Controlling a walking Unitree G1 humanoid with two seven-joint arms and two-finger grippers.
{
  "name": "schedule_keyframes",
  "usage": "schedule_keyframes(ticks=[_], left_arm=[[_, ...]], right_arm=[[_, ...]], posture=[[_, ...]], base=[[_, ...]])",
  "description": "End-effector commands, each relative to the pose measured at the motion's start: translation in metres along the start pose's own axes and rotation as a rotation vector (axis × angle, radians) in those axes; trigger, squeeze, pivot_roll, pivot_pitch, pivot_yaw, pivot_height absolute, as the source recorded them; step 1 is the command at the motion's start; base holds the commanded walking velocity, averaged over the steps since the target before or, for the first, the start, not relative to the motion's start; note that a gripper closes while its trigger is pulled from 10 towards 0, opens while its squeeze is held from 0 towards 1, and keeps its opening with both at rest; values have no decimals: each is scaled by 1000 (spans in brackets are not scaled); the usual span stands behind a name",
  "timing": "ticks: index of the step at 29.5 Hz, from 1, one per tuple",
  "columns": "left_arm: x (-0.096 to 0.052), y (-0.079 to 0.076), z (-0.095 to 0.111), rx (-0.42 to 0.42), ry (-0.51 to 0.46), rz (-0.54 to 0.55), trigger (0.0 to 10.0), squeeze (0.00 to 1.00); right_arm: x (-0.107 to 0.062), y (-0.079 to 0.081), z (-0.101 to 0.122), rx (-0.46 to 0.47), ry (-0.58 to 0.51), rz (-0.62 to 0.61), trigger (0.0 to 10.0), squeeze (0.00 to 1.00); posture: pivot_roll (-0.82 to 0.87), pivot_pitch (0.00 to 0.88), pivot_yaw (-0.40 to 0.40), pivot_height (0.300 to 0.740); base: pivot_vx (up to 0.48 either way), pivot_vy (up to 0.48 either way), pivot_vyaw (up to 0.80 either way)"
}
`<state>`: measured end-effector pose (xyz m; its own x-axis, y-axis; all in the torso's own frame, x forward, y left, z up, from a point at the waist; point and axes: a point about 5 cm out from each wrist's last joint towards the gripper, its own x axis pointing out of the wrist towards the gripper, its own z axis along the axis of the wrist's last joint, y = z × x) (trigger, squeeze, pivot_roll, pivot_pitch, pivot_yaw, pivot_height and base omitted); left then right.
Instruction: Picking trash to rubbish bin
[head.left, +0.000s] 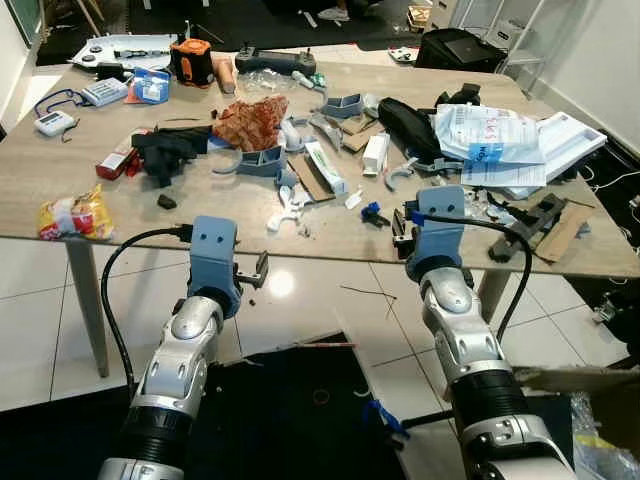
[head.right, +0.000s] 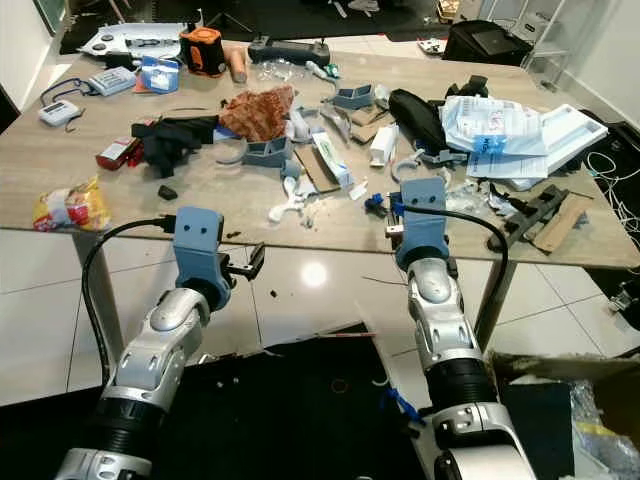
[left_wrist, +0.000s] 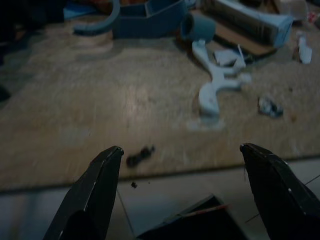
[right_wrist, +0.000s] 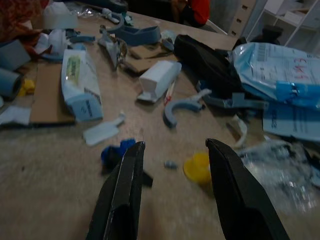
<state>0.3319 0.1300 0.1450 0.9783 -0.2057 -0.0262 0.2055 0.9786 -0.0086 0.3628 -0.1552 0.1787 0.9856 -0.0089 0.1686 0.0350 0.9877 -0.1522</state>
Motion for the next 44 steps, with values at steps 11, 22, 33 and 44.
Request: schedule_keyframes(ticks=[11,22,33,44], left_arm=[[-4,-2,-4,-20,0,-6,10000,0],[-5,-3,-5,-25,-1,-6,10000,0],[-5,-4,-6,5,3,-6,10000,0],[-6,-7,-8,29,15,-30,10000,0]], right_arm=[[-1,0,0,-5,11,6,10000,0],[-2,1,-1,-7,17,13,10000,0],[-3,1,-2,-6,26,16,10000,0],[-4,1,-6,5,47,13,10000,0]], posture=[[66,113,-32,740],[66,120,-39,740],[68,124,-37,740],[68,126,-34,740]], base=[[376,0,0],[352,0,0],[61,0,0],[0,0,0]])
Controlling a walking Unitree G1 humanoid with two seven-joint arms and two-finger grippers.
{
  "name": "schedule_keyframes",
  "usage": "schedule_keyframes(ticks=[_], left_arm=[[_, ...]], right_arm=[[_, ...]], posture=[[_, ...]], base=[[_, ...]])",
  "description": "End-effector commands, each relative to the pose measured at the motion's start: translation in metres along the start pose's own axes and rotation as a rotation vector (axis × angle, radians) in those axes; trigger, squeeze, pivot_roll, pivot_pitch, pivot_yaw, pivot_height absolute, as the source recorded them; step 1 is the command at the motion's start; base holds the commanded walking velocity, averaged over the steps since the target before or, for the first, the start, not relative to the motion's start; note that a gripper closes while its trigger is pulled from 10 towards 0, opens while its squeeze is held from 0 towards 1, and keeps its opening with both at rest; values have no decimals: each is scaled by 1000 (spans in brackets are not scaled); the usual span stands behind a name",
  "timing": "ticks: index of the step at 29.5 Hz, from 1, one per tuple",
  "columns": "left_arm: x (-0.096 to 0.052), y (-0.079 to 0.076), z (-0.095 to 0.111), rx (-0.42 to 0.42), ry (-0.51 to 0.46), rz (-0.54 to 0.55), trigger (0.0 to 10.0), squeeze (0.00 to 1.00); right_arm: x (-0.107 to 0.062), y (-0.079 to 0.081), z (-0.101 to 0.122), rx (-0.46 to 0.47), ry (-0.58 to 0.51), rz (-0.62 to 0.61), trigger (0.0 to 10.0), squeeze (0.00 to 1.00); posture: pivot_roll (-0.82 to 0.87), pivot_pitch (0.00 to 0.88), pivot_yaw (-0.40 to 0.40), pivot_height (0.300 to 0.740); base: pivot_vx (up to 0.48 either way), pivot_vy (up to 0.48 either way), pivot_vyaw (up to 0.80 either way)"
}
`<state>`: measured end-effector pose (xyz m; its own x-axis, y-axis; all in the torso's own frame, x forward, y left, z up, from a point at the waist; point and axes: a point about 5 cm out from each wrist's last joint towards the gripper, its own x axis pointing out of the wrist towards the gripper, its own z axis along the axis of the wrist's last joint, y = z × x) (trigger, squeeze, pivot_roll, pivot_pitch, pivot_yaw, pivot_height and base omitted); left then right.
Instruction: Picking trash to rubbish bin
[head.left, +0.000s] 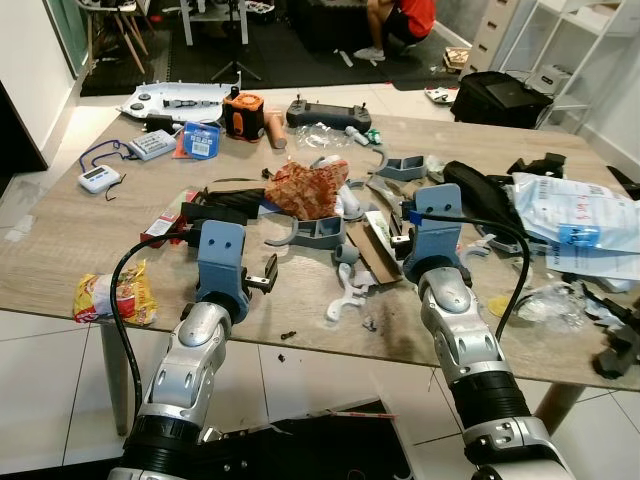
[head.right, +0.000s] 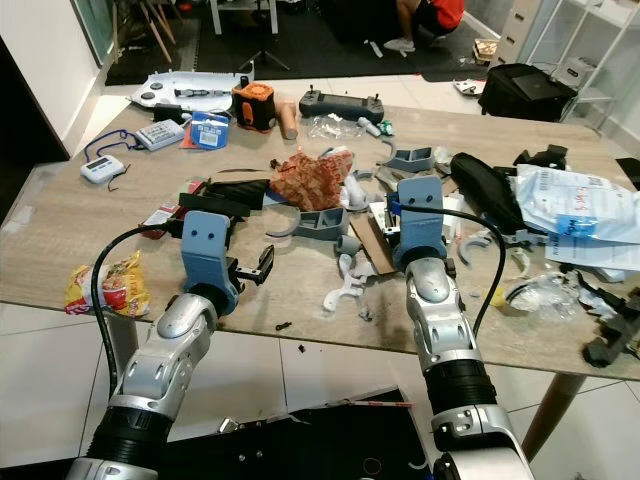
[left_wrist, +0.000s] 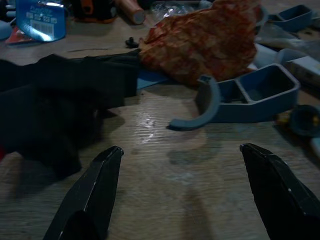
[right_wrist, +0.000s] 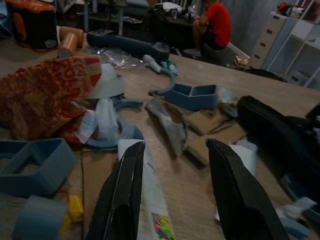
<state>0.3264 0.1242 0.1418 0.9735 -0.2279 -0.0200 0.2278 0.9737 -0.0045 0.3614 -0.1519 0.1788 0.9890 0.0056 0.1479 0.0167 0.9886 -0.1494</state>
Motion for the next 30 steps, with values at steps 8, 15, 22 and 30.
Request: schedule_keyframes(ticks=[8,15,22,30], left_arm=[[-3,4,-13,41,85,28,10000,0],[-2,5,-15,35,105,38,10000,0],[-3,6,-15,37,105,43,10000,0],[-3,10,-12,43,92,58,10000,0]], right_arm=[[-4,-2,-9,-4,39,-5,10000,0],[-4,-1,-8,-7,44,1,10000,0],[-4,0,-8,-6,46,4,10000,0],[-1,0,-4,33,47,3,10000,0]], posture=[[67,135,-30,740],[69,138,-32,740],[70,143,-34,740],[74,162,-31,740]], base=[[0,-300,0],[0,0,0],[0,0,0],[0,0,0]])
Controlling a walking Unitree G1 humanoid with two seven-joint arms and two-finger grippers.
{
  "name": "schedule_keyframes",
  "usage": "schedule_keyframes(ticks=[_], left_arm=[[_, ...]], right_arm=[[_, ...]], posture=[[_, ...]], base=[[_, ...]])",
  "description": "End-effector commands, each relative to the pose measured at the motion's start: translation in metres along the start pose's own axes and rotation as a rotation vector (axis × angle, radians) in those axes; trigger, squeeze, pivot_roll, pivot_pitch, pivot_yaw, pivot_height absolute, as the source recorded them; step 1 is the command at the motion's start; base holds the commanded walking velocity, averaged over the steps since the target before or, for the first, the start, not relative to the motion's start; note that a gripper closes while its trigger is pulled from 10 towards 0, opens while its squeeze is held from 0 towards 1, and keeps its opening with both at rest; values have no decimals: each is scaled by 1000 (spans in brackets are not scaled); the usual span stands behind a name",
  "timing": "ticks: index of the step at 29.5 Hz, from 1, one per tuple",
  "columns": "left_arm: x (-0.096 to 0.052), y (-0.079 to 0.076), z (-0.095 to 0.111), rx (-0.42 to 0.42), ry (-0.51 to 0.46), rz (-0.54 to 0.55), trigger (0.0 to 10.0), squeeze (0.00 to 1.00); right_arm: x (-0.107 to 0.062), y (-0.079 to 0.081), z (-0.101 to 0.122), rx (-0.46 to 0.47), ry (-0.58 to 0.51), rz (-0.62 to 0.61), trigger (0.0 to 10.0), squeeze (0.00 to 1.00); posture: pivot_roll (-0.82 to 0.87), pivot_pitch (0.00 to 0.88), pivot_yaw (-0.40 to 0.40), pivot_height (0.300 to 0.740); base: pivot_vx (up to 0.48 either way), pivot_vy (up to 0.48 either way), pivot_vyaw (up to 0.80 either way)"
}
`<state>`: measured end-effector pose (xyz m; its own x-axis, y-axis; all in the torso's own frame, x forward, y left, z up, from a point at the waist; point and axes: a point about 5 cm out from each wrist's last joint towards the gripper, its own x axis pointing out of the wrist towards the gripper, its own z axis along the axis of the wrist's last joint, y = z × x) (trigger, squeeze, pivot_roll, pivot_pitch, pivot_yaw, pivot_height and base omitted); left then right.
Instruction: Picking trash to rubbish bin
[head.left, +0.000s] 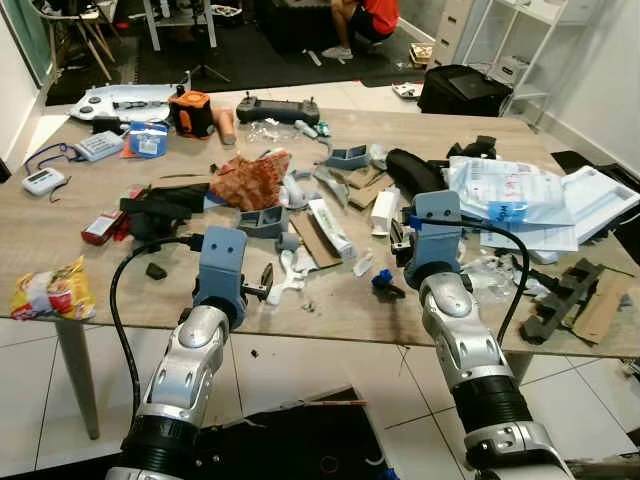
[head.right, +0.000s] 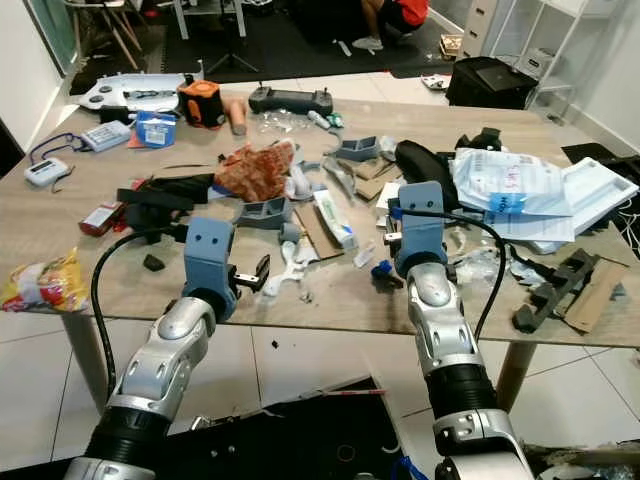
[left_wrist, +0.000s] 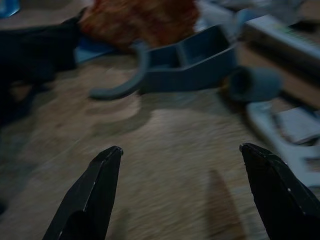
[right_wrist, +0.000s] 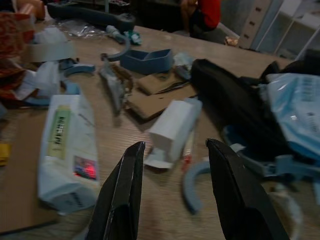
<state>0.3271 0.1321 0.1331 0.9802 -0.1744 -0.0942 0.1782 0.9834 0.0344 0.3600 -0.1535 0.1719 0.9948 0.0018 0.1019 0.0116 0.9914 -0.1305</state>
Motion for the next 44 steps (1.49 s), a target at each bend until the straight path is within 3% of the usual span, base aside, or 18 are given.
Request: schedule_keyframes(ticks=[1,8,9,15,16,19,20,22,23,25,27,32,34,44], left_arm=[[-2,2,-4,8,16,5,10000,0],[-1,7,11,38,-34,-32,10000,0],[0,7,15,50,-49,-39,10000,0],[3,4,27,61,-89,-53,10000,0],[4,1,30,69,-99,-63,10000,0],[5,-1,32,70,-103,-70,10000,0],[4,-2,33,76,-104,-81,10000,0],[4,-3,33,83,-105,-93,10000,0],[2,-10,35,110,-112,-155,10000,0],[-3,-24,41,148,-136,-275,10000,0],[-5,-28,43,157,-147,-312,10000,0],[-20,-70,52,255,-160,-663,10000,0],[-21,-76,48,322,-141,-713,10000,0],[-25,-80,50,381,-108,-802,10000,0]], right_arm=[[2,0,4,20,0,0,10000,0],[10,9,24,22,11,96,10000,16],[14,6,27,19,18,109,10000,1000],[27,-6,22,22,116,158,10000,1000],[35,-17,18,-83,166,158,10000,1000],[41,-28,20,-140,185,128,10000,1000],[44,-32,24,-162,188,122,10000,573],[47,-36,28,-183,191,122,10000,573],[49,-42,30,-191,220,108,10000,0],[51,-50,31,-212,254,81,10000,0],[52,-52,32,-220,262,75,10000,0],[52,-54,18,-198,340,66,10000,0],[51,-55,12,-197,376,60,10000,0],[44,-54,-8,-191,488,55,10000,0]], posture=[[74,162,-31,740],[100,179,-6,740],[101,180,-6,740],[98,180,-7,740],[99,181,-8,740],[95,181,-9,740],[91,181,-16,740],[91,181,-16,740],[90,180,-21,740],[90,180,-21,740],[90,180,-21,740],[93,186,-21,740],[91,190,-14,740],[87,195,0,740]], base=[[0,0,0],[0,0,0],[0,0,0],[0,0,0],[0,0,0],[0,0,0],[0,0,0],[0,0,0],[0,0,0],[0,0,0],[0,0,0],[0,0,0],[0,0,0],[0,0,0]])
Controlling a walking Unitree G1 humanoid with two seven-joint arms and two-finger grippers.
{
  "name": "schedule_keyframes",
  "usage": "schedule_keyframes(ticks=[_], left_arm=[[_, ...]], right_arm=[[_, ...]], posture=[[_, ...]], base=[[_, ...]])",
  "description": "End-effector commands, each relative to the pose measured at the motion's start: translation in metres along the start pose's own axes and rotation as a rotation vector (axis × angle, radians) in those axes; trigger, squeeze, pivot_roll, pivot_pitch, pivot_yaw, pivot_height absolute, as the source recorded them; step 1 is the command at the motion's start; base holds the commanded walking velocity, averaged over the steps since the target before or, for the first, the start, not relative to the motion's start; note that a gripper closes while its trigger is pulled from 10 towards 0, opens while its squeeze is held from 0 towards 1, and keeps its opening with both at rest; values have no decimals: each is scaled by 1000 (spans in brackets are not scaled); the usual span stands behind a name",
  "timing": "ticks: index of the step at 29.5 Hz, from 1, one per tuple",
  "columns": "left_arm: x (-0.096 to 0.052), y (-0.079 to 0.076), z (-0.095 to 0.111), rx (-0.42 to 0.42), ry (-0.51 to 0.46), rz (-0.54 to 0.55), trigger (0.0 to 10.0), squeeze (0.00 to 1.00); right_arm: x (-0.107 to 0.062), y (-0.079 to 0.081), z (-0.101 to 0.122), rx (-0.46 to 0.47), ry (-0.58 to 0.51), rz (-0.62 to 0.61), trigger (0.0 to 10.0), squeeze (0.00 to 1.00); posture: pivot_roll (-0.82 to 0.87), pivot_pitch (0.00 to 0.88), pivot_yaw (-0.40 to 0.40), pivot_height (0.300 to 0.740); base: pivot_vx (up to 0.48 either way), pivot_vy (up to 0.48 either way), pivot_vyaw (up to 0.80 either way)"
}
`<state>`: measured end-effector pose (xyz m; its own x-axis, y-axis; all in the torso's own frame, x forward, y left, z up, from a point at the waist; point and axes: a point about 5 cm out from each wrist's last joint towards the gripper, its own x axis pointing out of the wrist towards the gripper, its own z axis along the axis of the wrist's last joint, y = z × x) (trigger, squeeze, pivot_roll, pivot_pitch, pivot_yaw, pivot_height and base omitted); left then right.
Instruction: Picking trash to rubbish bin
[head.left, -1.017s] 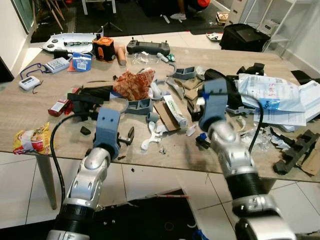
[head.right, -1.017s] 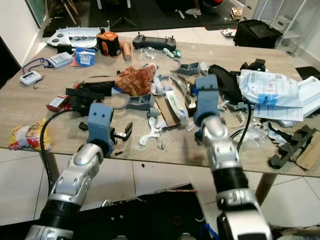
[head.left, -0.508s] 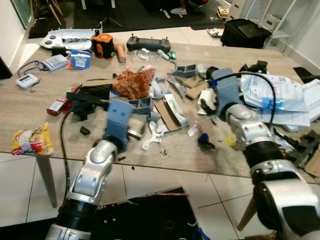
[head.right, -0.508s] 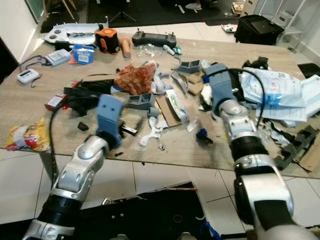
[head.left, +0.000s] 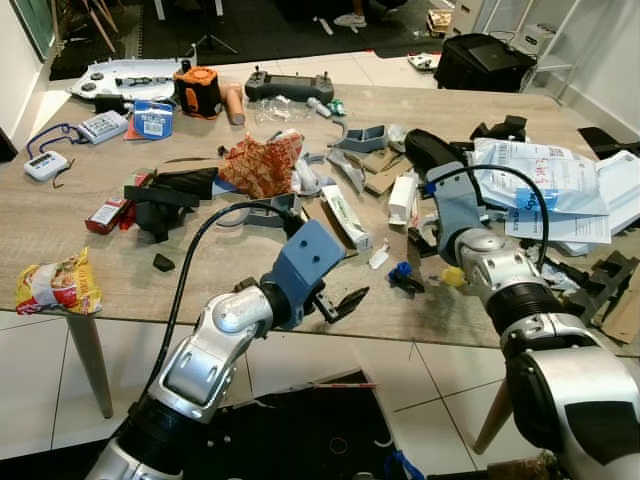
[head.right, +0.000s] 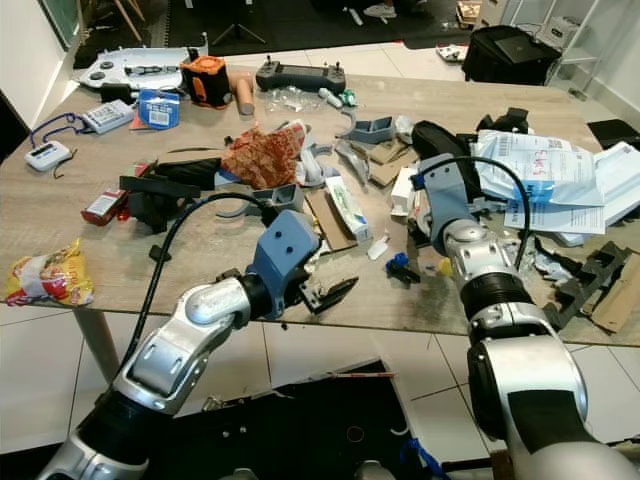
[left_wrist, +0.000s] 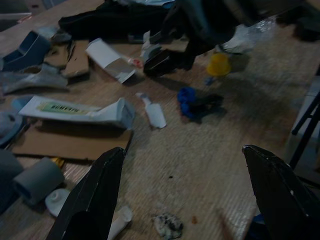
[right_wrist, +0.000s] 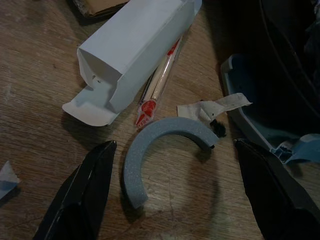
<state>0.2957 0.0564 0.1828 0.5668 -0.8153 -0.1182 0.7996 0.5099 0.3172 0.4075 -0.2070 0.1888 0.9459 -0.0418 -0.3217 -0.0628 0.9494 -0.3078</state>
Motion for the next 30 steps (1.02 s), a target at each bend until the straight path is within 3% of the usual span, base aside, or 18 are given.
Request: schedule_keyframes(ticks=[1,10,11,12,13,20,30], left_arm=[[-1,-4,2,20,12,-40,10000,0],[0,-7,4,40,17,-54,10000,0],[0,-5,4,44,22,-51,10000,0],[0,-4,4,47,26,-49,10000,0],[0,-4,4,48,29,-47,10000,0],[1,-3,3,55,35,-40,10000,0],[1,-4,3,61,41,-42,10000,0]], right_arm=[[1,4,-15,2,62,10,10000,0],[2,11,-22,-9,92,43,10000,0],[2,13,-23,-7,104,59,7961,0],[2,14,-24,7,116,71,2353,0],[2,15,-25,19,123,80,0,0],[2,18,-26,123,125,105,0,0],[2,20,-25,143,126,119,0,0]], posture=[[87,195,0,740],[90,200,-7,740],[90,200,-7,740],[90,200,-7,740],[90,200,-7,740],[90,200,-7,740],[89,199,-9,740]], base=[[0,0,0],[0,0,0],[0,0,0],[0,0,0],[0,0,0],[0,0,0],[0,0,0]])
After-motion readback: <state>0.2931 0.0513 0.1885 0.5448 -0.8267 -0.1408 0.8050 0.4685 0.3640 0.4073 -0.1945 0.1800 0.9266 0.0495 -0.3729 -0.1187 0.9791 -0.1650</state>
